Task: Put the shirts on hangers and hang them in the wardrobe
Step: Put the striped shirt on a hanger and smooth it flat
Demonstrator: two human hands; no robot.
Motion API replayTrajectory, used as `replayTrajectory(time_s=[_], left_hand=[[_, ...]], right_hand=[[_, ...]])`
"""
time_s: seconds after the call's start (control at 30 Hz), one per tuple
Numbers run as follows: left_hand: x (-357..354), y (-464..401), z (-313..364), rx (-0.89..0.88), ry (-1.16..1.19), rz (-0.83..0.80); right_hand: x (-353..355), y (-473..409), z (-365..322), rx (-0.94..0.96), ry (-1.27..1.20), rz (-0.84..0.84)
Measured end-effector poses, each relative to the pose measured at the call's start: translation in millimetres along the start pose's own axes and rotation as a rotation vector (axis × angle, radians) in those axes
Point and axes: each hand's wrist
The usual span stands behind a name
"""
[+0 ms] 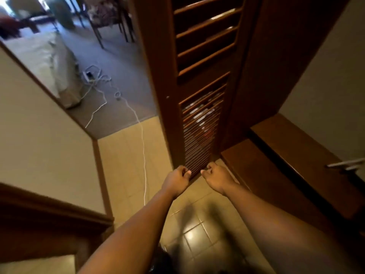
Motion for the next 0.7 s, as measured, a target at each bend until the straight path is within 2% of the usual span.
replayTrajectory(time_s=[0.17, 0.33, 0.7], left_hand=[[67.1, -19.2, -76.7, 0.119, 0.020, 0.091], [140.9, -69.9, -137.4, 0.128, 0.009, 0.129], [283.4, -214.2, -173.6, 0.104, 0.022, 0.173]], right_hand=[[-77.6, -21.6, -76.6, 0.047, 0.069, -0.137], [-134.5, -64.2, -164.2, 0.043, 0.066, -0.149], [-175.1, -200.6, -311.8, 0.091, 0.107, -0.118]])
Point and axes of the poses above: each hand's wrist, its own y-axis away from the middle knuckle, its own x-axis out of the back of the hand, z = x × y, and after that the axes turned 5 degrees about z, right-handed
